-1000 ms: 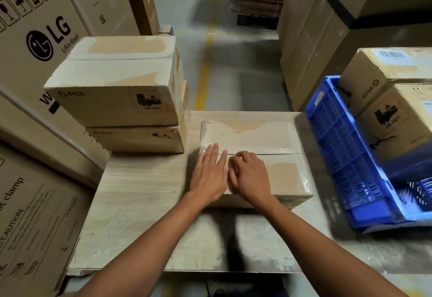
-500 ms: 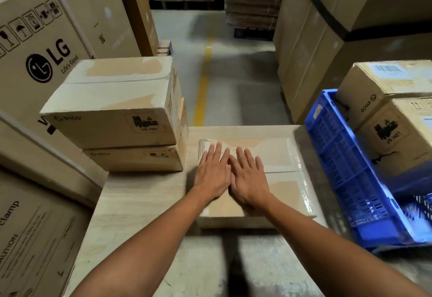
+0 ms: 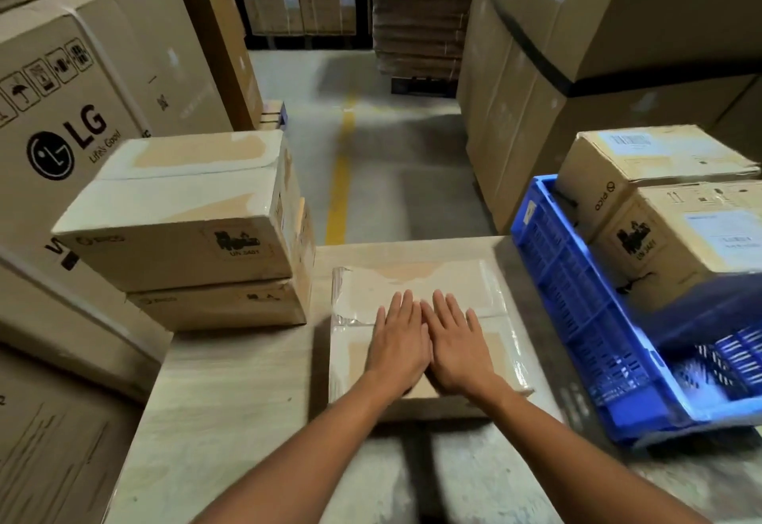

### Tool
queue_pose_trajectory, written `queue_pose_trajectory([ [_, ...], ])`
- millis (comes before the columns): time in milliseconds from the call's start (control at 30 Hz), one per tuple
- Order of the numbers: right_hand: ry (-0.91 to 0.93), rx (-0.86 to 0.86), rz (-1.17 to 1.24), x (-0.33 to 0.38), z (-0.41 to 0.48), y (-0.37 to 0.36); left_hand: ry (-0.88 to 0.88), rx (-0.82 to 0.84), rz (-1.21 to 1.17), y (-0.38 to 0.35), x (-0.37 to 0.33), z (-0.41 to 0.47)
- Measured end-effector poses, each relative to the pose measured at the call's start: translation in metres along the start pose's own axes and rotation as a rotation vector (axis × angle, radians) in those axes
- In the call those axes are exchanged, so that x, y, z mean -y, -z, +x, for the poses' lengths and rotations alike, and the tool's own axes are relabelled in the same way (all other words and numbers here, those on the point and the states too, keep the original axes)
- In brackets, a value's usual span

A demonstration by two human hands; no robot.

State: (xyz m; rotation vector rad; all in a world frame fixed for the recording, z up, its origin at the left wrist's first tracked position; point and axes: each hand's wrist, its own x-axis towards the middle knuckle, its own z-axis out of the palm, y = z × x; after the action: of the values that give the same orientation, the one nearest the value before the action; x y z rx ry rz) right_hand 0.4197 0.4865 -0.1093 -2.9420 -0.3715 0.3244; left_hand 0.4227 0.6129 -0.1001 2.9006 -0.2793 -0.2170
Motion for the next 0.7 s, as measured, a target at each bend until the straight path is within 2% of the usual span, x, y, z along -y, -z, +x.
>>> queue_pose_trajectory([
  [167, 0.008, 0.028, 0.039, -0.001, 0.005, 0.007, -0.004, 0.056, -0.003, 0.006, 0.003, 0.006],
  [333, -0.041, -0.092, 0.113, 0.013, -0.018, 0.002, -0.056, 0.058, -0.043, 0.004, 0.002, -0.022],
  [467, -0.016, -0.266, 0.142, 0.023, -0.065, -0.025, -0.065, -0.004, -0.058, -0.013, -0.003, -0.070],
  [700, -0.017, -0.273, 0.198, 0.022, -0.069, -0.024, -0.008, 0.043, -0.079, -0.011, -0.011, -0.074],
])
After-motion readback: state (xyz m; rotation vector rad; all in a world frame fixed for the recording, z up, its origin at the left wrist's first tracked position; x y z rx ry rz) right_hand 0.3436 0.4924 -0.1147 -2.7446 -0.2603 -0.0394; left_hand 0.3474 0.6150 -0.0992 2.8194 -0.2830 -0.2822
